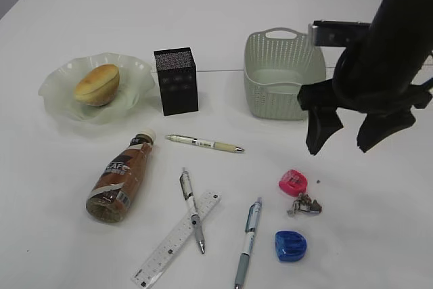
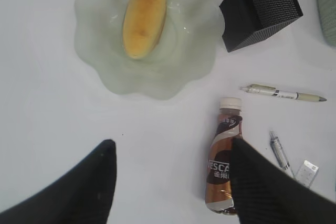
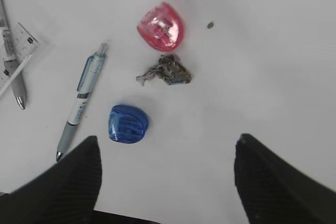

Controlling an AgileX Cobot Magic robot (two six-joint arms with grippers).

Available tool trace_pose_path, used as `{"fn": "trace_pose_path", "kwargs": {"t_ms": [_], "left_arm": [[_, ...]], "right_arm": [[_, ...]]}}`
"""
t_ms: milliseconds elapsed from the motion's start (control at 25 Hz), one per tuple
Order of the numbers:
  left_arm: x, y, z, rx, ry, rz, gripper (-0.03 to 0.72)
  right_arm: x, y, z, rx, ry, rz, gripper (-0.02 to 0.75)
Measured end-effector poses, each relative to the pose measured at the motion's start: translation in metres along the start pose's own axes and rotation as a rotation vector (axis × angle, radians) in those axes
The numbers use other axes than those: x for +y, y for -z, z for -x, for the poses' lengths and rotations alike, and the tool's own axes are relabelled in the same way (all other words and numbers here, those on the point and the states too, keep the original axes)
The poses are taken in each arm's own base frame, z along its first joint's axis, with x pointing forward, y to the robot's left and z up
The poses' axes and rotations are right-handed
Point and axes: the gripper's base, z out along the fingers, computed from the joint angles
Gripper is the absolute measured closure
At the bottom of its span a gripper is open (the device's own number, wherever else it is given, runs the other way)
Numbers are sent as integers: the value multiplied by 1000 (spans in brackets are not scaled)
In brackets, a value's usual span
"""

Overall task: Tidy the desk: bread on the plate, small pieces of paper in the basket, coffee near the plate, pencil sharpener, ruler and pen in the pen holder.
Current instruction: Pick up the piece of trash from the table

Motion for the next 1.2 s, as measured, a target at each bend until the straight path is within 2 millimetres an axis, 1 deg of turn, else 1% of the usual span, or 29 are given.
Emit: {"fn": "trace_pose_path", "kwargs": {"t_ms": [80, 200, 440, 560, 720, 920, 1200], "left_arm": [[0, 0, 0, 0, 0, 0, 201], [0, 0, 0, 0, 0, 0, 201], [0, 0, 0, 0, 0, 0, 201], [0, 0, 0, 0, 0, 0, 201], [0, 0, 0, 0, 0, 0, 201], [0, 0, 0, 0, 0, 0, 201], [0, 0, 0, 0, 0, 0, 201]], "right_arm": [[8, -8, 0, -1, 12, 2, 162], [16, -26, 4, 20, 20, 1, 162], [14, -71, 11, 140, 3, -27, 161], [12, -87, 12, 182, -1, -38, 161], [10, -99, 15, 188, 2, -52, 161], [9, -106, 17, 174, 7, -60, 161], [6, -120, 19, 190, 12, -81, 161]]}}
